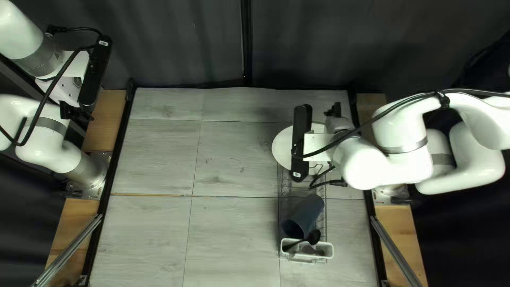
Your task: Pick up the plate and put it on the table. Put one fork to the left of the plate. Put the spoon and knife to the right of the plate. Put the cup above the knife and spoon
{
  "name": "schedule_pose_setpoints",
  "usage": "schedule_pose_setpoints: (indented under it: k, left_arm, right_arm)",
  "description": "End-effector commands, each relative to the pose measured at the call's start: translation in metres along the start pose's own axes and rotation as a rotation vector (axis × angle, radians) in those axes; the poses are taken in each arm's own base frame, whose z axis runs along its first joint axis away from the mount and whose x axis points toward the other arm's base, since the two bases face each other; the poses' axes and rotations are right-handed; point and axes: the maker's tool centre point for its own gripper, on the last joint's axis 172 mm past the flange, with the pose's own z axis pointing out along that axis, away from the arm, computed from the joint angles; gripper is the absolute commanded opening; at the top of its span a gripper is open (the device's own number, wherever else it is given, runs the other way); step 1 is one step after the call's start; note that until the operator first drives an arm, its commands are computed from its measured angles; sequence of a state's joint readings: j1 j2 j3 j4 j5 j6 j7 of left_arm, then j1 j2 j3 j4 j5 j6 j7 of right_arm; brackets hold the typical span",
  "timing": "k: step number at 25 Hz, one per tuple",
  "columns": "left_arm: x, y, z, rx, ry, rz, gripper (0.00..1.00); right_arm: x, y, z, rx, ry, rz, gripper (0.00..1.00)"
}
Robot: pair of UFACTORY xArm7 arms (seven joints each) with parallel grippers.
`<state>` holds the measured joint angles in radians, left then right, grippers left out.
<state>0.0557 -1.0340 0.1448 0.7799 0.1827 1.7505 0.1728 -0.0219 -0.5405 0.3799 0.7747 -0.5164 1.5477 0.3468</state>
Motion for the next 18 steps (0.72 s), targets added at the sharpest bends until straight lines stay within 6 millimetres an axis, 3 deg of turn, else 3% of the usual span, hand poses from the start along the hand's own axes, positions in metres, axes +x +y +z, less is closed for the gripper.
schedule_pose_setpoints:
  k: [1, 9, 18]
  left_arm:
    - [0.000, 0.000, 0.000, 0.000, 0.000, 0.000, 1.00]
    - [0.000, 0.000, 0.000, 0.000, 0.000, 0.000, 1.00]
    - [0.000, 0.000, 0.000, 0.000, 0.000, 0.000, 1.00]
  right_arm:
    - [0.008, -0.004, 0.008, -0.061, 0.030, 0.003, 1.00]
    - [0.011, -0.005, 0.034, -0.152, 0.077, -0.029, 1.00]
    - [0.005, 0.004, 0.066, -0.148, 0.009, -0.023, 1.00]
